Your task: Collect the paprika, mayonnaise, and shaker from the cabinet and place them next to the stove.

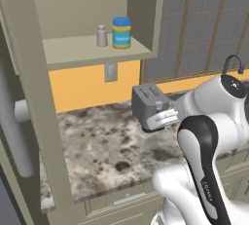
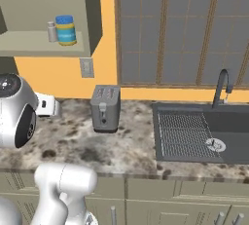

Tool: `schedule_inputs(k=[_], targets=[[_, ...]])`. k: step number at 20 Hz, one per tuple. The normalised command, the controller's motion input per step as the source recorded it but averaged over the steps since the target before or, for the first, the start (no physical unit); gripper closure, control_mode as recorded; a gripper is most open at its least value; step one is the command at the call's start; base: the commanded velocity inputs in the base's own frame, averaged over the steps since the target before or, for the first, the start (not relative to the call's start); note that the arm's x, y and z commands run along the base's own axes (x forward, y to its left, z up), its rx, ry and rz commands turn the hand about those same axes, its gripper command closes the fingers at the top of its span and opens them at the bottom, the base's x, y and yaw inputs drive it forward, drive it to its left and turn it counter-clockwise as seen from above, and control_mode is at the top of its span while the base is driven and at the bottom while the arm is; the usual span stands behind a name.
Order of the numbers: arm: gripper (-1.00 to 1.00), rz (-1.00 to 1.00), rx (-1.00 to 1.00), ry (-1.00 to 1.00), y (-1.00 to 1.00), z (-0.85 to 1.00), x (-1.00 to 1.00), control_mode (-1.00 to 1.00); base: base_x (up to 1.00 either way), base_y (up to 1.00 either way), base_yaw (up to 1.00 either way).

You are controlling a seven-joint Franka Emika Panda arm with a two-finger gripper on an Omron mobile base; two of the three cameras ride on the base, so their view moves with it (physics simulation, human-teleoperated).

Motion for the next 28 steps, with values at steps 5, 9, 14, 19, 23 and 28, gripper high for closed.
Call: schedule_inputs(k=[5, 9, 14, 19, 23, 28], targets=[[-1.0, 0.0, 0.0, 0.0, 0.0, 0.0, 0.0, 1.0, 0.49, 0.86, 0.0], [-1.0, 0.0, 0.0, 0.0, 0.0, 0.0, 0.0, 1.0, 0.56, 0.96, 0.03], [-1.0, -0.04, -0.01, -0.15, 0.41, 0.69, 0.29, -1.0, 0.0, 0.0, 0.0], [-1.0, -0.24, -0.02, -0.23, 0.2, 0.91, 0.14, -1.0, 0.0, 0.0, 0.0], [-1.0, -0.22, 0.0, -0.27, 0.04, 0.66, 0.11, -1.0, 0.0, 0.0, 0.0], [-1.0, -0.11, 0.01, -0.39, -0.04, 0.73, 0.01, -1.0, 0.0, 0.0, 0.0]])
